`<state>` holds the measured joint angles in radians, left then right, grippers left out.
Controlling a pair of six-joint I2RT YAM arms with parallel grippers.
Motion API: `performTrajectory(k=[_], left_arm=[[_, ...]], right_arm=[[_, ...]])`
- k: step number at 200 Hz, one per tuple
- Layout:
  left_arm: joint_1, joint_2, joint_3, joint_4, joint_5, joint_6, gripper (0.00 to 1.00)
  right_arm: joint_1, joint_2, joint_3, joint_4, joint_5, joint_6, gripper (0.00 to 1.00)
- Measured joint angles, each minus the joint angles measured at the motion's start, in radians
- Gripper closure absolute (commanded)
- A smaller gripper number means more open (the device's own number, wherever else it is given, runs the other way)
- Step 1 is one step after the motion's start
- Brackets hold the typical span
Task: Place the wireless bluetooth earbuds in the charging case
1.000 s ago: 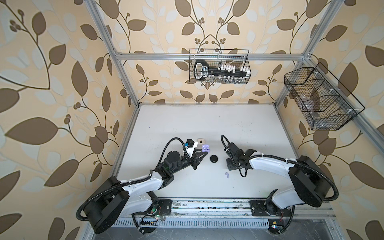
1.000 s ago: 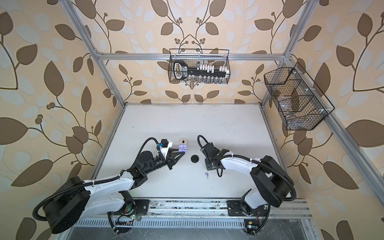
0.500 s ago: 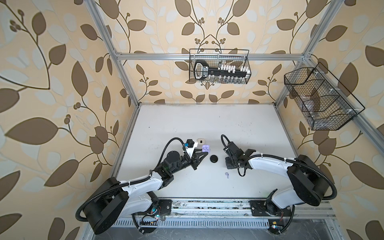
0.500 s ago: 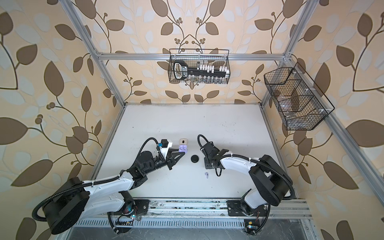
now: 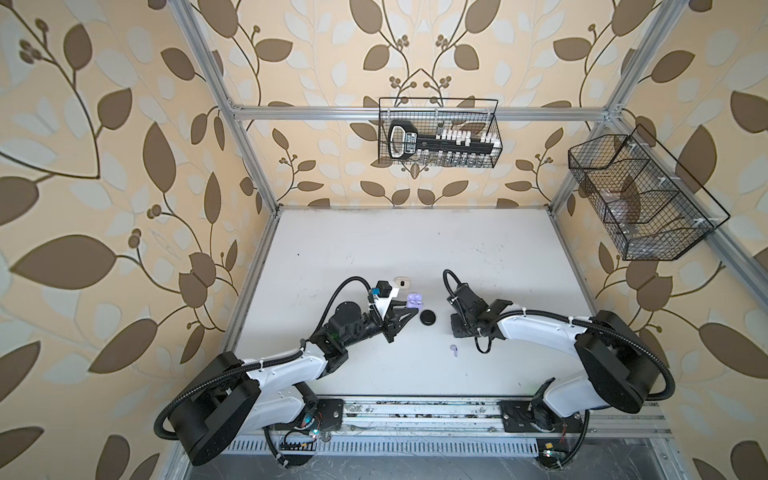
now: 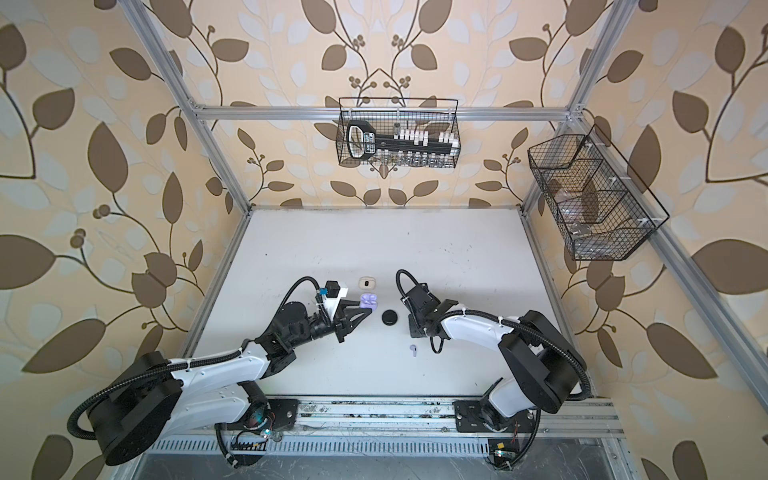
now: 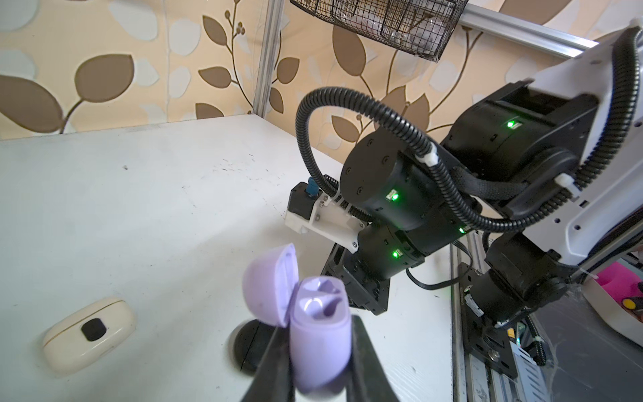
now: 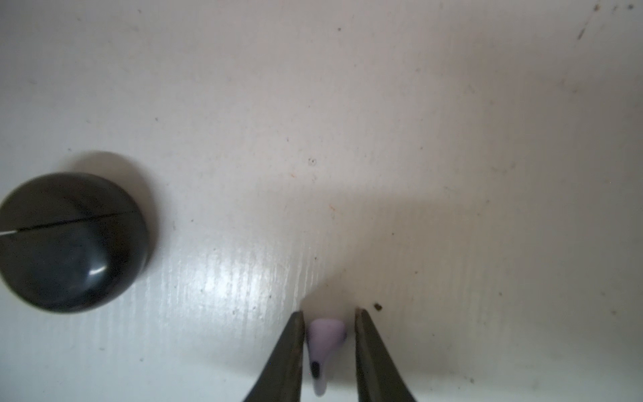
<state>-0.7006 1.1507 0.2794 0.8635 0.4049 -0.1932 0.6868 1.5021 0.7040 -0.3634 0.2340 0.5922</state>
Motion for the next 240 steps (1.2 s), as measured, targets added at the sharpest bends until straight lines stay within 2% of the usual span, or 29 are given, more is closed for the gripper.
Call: performTrajectory(k=[88, 135, 205, 240], left_arm=[[0.000, 0.057, 0.000, 0.023, 0.031, 0.005, 1.00], [-0.014, 0.156, 0.000, 0.091, -0.014, 0.009, 1.00], [-0.093, 0.508, 0.024, 0.362, -0.070, -0.037, 1.00], [-0.112, 0.559, 0.066, 0.431, -0.073, -0.070, 1.00]], right_arm=[[0.003, -0.043, -0.051, 0.042, 0.018, 0.063, 0.86], [0.037, -0.185, -0.127, 0.054, 0.056, 0.166, 0.86], [0.193, -0.475, -0.173, 0.156, 0.249, 0.338, 0.87], [0.308, -0.550, -0.173, 0.204, 0.375, 0.389, 0.88]])
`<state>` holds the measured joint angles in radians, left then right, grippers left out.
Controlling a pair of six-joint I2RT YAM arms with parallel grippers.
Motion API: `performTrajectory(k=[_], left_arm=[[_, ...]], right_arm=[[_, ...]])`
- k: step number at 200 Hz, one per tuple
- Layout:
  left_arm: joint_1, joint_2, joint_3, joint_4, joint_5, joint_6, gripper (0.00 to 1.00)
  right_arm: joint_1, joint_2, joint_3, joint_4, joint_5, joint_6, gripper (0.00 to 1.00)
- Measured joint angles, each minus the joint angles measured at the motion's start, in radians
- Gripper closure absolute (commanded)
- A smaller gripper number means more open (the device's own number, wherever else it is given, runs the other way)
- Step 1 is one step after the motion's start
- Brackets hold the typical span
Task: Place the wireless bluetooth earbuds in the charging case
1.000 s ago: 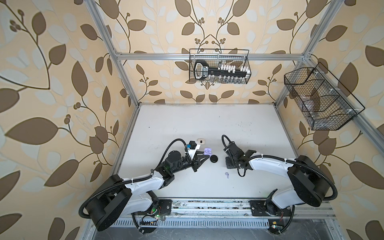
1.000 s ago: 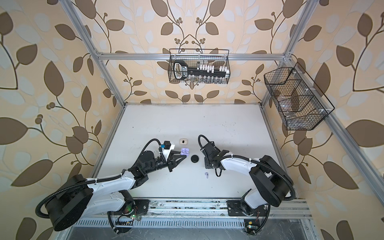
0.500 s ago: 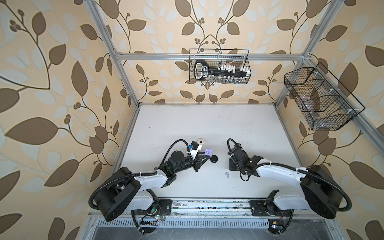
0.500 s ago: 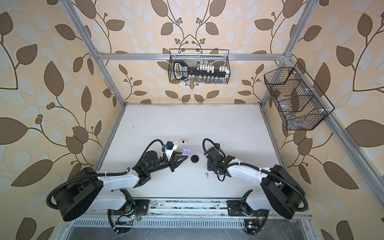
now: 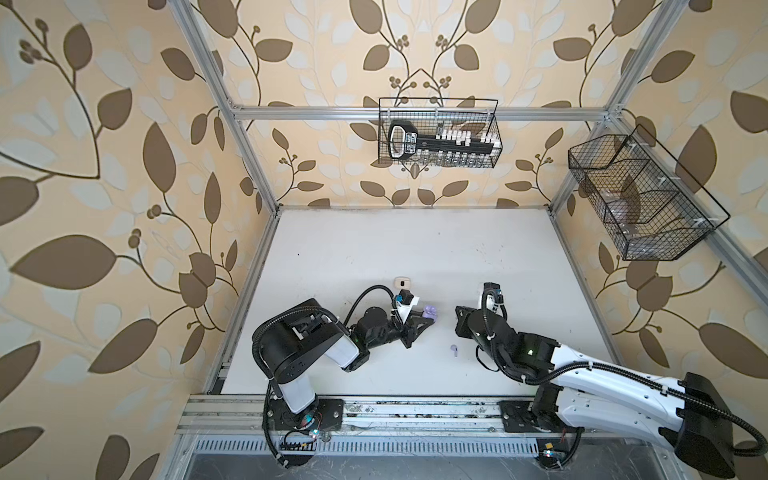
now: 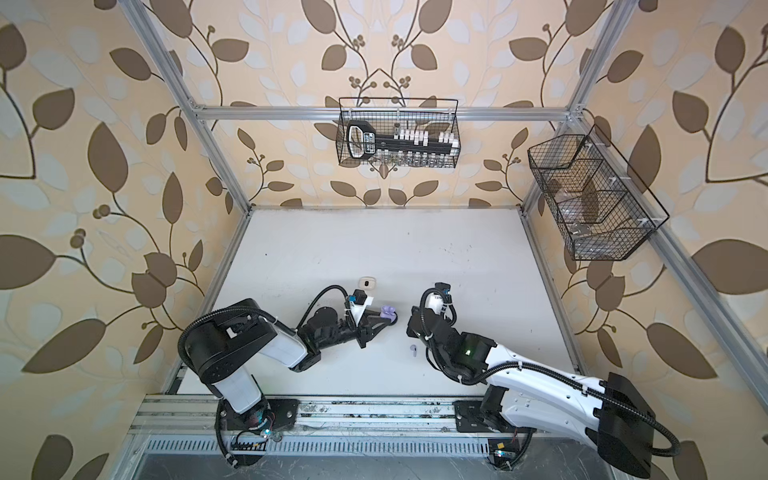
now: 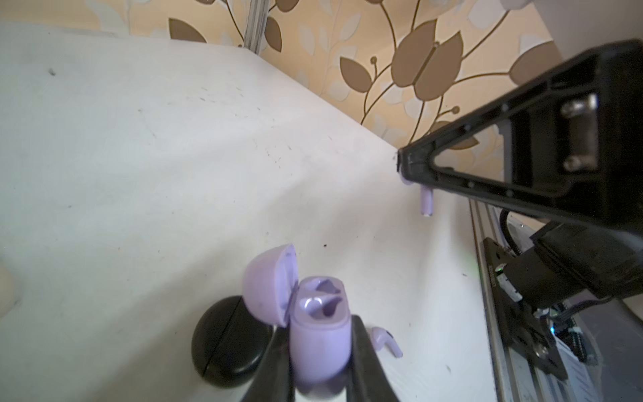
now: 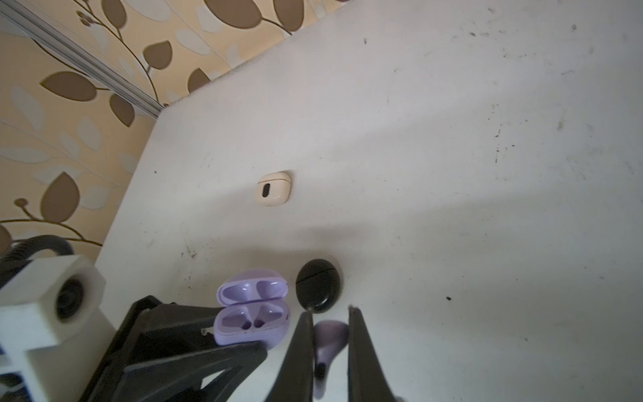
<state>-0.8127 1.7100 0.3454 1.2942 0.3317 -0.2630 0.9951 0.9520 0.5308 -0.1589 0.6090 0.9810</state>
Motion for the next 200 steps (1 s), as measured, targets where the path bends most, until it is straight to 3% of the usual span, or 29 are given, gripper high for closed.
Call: performTrajectory(k=[39, 77, 200], left_arm=[[-0.013, 0.000, 0.029, 0.042, 0.004, -0.035, 1.00], [-0.037, -0.013, 0.041, 0.043, 0.014, -0.055, 1.00], [-0.052, -0.065, 0.040, 0.044, 0.031, -0.054, 1.00]], right_arm=[[0.090, -0.012, 0.000, 0.057, 0.116, 0.024, 0.88], [0.109, 0.007, 0.000, 0.132, 0.169, 0.021, 0.89], [0.113, 0.099, 0.000, 0.228, 0.188, 0.013, 0.92]])
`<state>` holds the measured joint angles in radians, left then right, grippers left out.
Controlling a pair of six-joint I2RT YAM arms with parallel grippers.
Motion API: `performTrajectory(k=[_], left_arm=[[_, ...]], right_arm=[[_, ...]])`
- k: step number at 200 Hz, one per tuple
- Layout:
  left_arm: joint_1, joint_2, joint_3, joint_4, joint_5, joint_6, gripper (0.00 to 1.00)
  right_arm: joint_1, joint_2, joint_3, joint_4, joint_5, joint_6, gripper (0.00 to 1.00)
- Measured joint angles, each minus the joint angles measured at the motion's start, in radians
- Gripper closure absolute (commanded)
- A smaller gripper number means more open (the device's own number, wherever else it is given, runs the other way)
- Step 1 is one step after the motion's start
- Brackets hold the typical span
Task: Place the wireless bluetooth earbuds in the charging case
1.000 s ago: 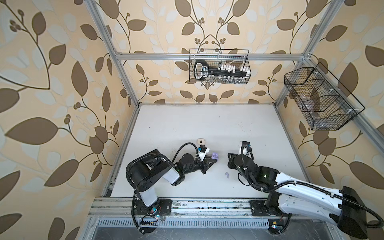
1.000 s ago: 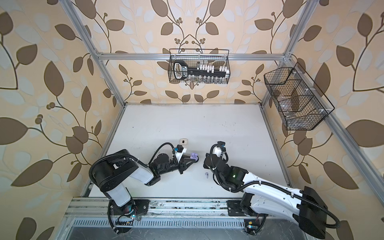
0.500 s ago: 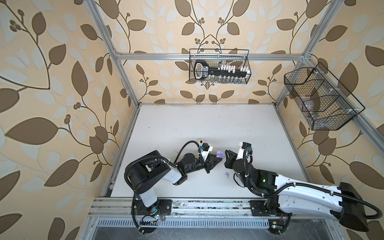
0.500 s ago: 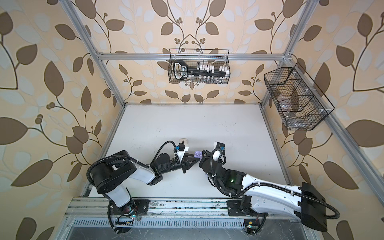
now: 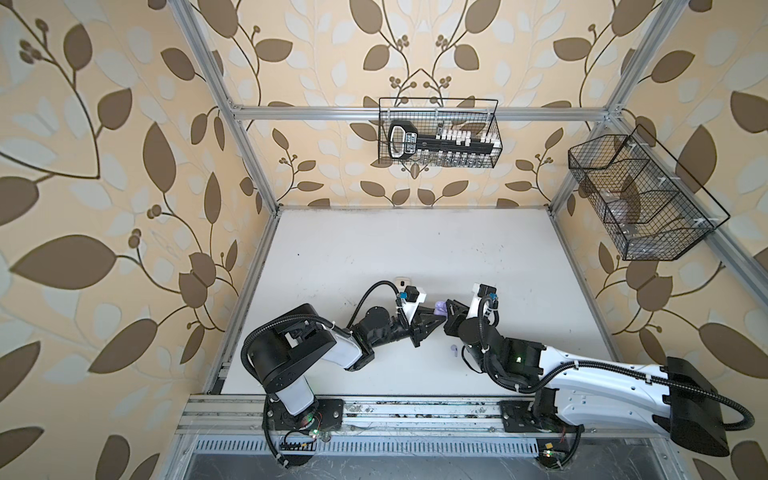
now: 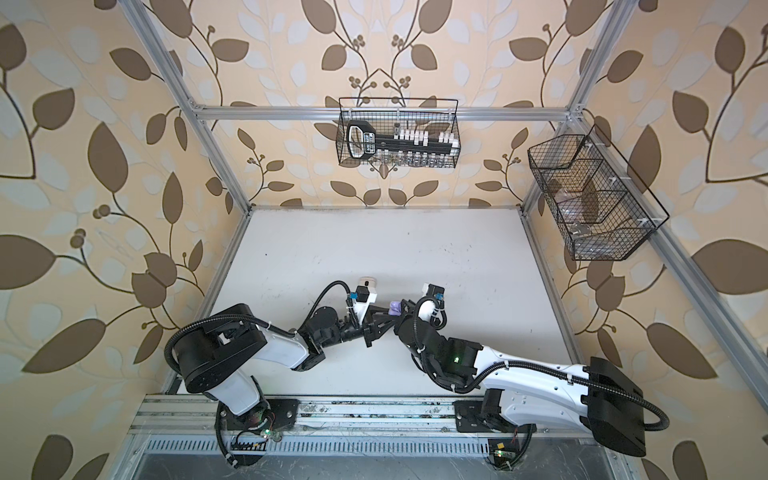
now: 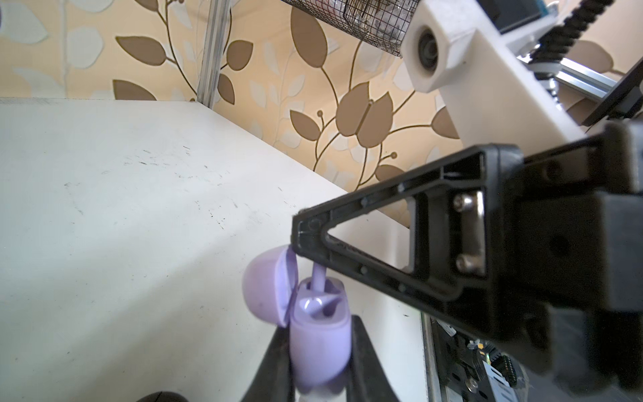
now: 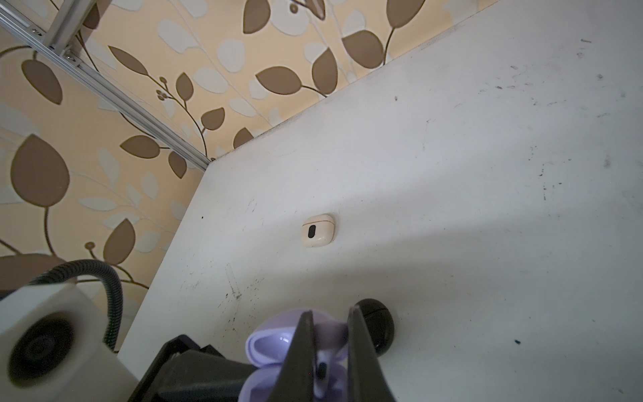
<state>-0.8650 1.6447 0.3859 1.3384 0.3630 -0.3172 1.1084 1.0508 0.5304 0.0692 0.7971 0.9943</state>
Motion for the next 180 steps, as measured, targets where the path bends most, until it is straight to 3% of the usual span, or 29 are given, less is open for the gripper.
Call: performTrajectory(k=[113, 180], left_arm=[[-0.001, -0.001, -0.003, 0.000, 0.008, 0.031, 1.00], [0.000, -0.038, -0.014, -0.003, 0.034, 0.091, 1.00]], right_arm=[[0.036, -0.021, 0.000, -0.033, -0.004, 0.030, 0.92], [0.042, -0.050, 0.000, -0.047, -0.026, 0.046, 0.74]])
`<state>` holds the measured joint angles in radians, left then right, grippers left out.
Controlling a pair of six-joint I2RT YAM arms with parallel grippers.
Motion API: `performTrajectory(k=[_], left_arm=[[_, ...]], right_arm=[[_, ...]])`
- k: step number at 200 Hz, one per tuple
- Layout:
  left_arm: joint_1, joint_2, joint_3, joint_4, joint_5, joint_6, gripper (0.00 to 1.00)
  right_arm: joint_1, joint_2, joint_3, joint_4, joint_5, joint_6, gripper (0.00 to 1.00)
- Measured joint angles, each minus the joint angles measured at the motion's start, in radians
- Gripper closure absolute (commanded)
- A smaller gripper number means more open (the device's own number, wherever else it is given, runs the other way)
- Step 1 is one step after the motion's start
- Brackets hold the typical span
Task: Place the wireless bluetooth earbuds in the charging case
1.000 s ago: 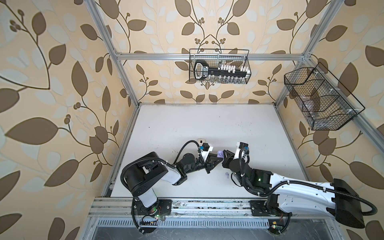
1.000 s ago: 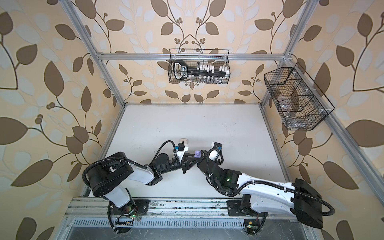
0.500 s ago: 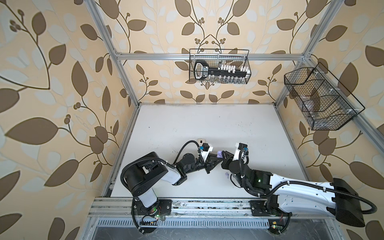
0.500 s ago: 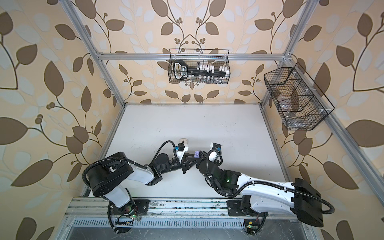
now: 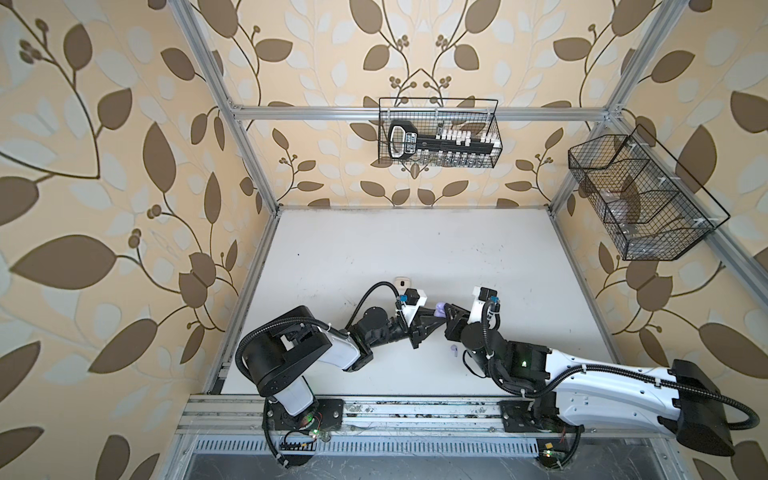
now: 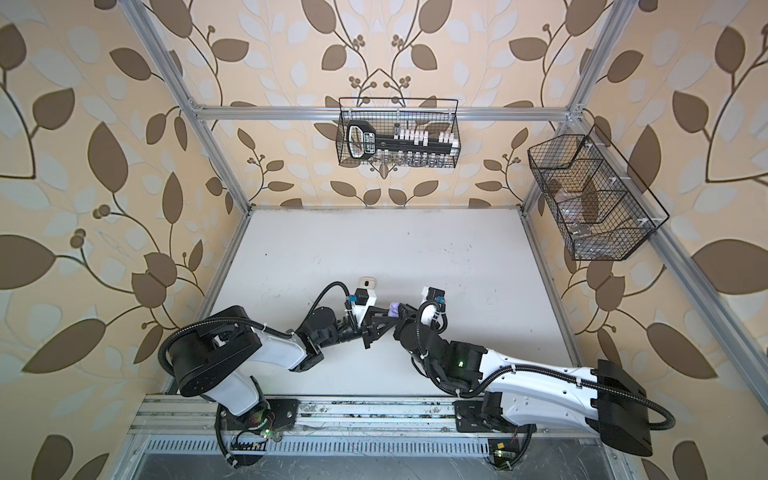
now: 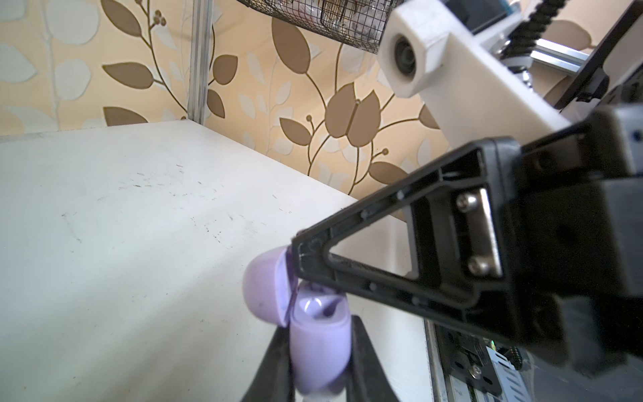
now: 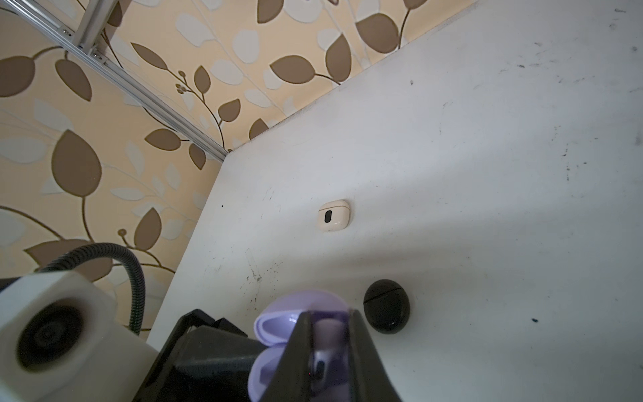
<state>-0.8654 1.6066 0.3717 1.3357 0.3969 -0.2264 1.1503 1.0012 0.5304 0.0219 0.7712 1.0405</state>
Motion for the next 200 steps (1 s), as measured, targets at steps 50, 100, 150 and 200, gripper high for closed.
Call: performTrajectory(k=[50, 100, 150, 200], left_arm=[[0.000, -0.036, -0.018, 0.001, 0.015, 0.032, 1.00], [0.001, -0.072, -0.095, 0.008, -0.029, 0.092, 1.00], [0.103, -0.092, -0.164, 0.013, -0.035, 0.127, 1.00], [0.120, -0.123, -0.187, 0.016, 0.023, 0.171, 1.00]], right_arm=[[0.002, -0.036, 0.000, -0.024, -0.027, -0.018, 0.44], [0.016, -0.181, 0.047, -0.207, -0.051, -0.071, 0.36], [0.007, -0.249, 0.114, -0.439, -0.078, -0.110, 0.44], [-0.032, -0.145, 0.109, -0.457, -0.182, -0.155, 0.49]])
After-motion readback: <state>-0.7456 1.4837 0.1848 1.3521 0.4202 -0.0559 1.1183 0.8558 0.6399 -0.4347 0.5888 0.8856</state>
